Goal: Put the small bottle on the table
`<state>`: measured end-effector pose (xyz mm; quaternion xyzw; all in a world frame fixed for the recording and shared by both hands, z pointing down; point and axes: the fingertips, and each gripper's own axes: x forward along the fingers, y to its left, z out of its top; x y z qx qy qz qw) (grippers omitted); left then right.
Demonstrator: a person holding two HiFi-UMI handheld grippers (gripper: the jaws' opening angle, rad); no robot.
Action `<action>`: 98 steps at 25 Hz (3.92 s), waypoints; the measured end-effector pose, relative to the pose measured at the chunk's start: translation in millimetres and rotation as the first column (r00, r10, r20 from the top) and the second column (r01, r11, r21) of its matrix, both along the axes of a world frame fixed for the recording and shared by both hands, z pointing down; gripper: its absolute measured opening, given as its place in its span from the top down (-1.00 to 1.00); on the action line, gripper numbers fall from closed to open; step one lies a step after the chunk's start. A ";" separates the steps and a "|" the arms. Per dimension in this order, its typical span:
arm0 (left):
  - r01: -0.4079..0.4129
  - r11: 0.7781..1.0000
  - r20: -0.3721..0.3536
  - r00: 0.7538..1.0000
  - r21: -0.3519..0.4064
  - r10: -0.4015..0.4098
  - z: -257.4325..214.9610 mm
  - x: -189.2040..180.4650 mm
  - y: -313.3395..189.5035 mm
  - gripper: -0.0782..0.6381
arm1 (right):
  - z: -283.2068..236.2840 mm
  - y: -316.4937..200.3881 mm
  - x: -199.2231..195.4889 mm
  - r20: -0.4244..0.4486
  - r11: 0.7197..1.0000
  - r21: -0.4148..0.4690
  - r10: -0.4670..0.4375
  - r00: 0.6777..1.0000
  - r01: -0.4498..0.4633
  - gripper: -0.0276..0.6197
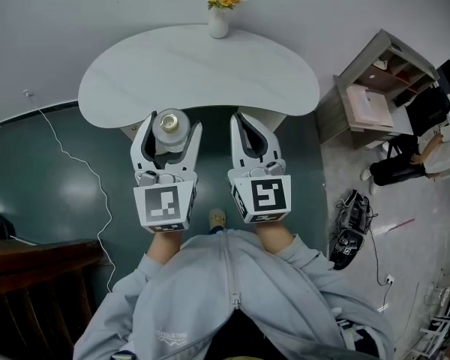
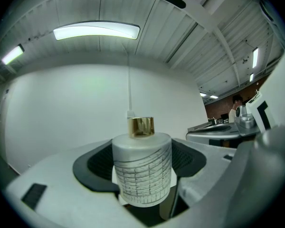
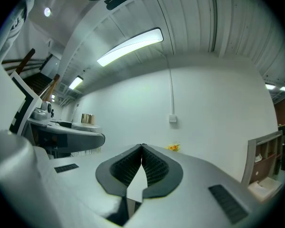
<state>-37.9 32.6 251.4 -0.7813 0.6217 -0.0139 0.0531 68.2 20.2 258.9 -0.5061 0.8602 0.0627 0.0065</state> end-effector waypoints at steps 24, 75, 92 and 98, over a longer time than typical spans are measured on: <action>0.035 0.999 -0.024 0.999 -0.018 -0.035 13.8 -16.9 -106.6 -0.15 | 15.3 -110.1 -11.8 -0.028 0.999 -0.026 -0.047 0.999 0.046 0.83; -0.145 0.989 -0.073 0.987 -0.031 0.143 41.1 -69.4 -428.1 -0.15 | 42.5 -410.1 -89.0 -0.036 0.998 -0.047 0.047 0.998 -0.049 0.83; -0.144 0.987 -0.085 0.987 -0.076 0.137 108.5 -61.5 -466.9 -0.15 | 106.1 -454.3 -93.0 -0.003 0.993 -0.116 -0.014 1.000 0.014 0.83; -0.142 0.985 -0.059 0.989 -0.102 0.137 137.5 -60.2 -483.0 -0.15 | 137.4 -470.4 -92.8 -0.003 0.989 -0.145 -0.027 1.000 0.027 0.83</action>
